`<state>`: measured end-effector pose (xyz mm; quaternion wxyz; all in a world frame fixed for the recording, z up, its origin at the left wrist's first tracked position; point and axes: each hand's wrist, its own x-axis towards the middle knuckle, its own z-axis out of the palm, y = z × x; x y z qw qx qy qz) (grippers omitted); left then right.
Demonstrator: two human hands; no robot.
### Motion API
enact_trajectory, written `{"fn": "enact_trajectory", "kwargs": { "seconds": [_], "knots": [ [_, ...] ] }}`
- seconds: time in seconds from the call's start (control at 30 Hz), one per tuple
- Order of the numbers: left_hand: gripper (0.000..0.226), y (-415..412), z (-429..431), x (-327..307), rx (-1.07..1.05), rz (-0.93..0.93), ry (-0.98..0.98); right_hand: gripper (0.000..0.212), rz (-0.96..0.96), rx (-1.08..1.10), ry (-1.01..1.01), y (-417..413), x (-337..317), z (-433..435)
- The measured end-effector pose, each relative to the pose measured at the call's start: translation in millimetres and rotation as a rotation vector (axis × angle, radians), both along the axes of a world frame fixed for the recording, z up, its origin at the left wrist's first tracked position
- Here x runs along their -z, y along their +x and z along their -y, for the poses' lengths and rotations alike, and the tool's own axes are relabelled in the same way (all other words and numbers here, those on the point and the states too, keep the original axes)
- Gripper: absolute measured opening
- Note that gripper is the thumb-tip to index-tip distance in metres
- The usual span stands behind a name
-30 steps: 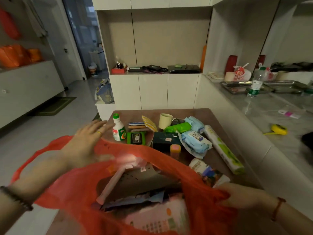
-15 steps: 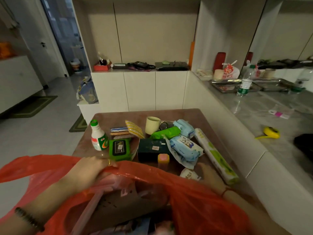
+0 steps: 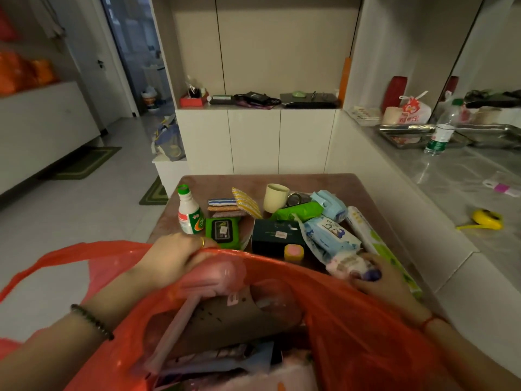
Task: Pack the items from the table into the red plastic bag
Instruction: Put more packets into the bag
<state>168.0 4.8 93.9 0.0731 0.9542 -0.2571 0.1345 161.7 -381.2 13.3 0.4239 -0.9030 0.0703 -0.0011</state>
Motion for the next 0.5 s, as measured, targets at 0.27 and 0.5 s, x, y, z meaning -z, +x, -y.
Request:
{"fn": "enact_trajectory", "kwargs": {
  "seconds": [0.27,0.5],
  "knots": [
    [0.053,-8.1,5.8,-11.3,-0.097,-0.161,0.025,0.056,0.492,-0.395,0.287,-52.1,-175.0,-85.6],
    [0.037,-18.7,-3.5,-16.6,-0.243,-0.262,-0.083,0.069,0.497,-0.931,-0.275,-92.8,-107.7,-179.7]
  ]
}}
